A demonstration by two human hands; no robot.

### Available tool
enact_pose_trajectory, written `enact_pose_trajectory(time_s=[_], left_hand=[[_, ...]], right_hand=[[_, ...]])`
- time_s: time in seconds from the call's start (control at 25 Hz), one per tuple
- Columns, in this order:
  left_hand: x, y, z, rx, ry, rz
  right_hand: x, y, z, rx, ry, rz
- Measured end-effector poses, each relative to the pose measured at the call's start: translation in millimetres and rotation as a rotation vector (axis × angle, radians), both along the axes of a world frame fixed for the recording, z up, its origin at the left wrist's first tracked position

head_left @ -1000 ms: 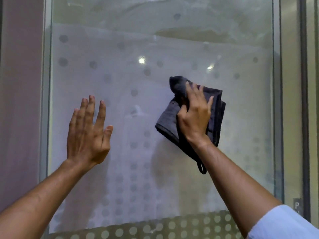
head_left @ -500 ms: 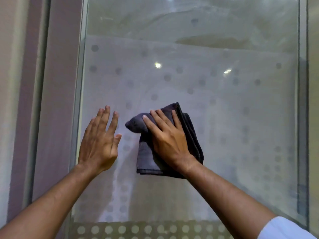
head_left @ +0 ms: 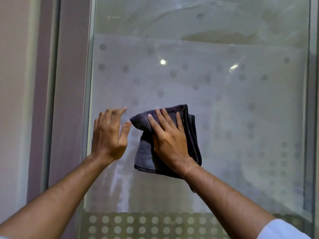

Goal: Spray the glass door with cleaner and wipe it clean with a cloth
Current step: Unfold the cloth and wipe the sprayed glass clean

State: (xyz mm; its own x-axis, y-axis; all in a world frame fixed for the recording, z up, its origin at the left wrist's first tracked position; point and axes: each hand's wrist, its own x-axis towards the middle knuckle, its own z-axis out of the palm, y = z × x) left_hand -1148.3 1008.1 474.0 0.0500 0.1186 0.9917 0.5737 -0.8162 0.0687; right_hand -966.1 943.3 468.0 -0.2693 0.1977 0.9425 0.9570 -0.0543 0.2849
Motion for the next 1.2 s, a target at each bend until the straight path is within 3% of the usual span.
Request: enact_pose_trajectory(time_s=[0.2,0.32,0.4,0.56,0.68,0.96,1.2], left_hand=[[14.2,-13.8,16.9,-0.052,0.095,-0.089],[20.8,-16.3,25.6,-0.101,0.081,-0.097],[23.9,-18.7,31.7,-0.108,0.073,-0.069],[26.6,-24.3,39.5,-0.142,0.069,-0.042],[28.4,-26.7,42.5,-0.145,0.061,-0.040],[22.1,-29.5,46.9,-0.183,0.079,-0.080],[13.4,-36.0,48.1,-0.290,0.051,-0.162]], right_hand=[[-5.6,-9.3,3.3,-0.120,0.044,0.009],[-5.2,-24.7,9.5,-0.263,0.130,0.134],[0.3,-35.3,16.6,-0.230,0.191,0.198],[21.9,-54.5,34.8,-0.056,0.323,-0.009],[38.0,-64.8,41.5,-0.120,0.430,-0.097],[44.1,-66.5,53.1,-0.212,0.618,0.082],[45.0,-77.7,61.0,-0.298,0.921,0.331]])
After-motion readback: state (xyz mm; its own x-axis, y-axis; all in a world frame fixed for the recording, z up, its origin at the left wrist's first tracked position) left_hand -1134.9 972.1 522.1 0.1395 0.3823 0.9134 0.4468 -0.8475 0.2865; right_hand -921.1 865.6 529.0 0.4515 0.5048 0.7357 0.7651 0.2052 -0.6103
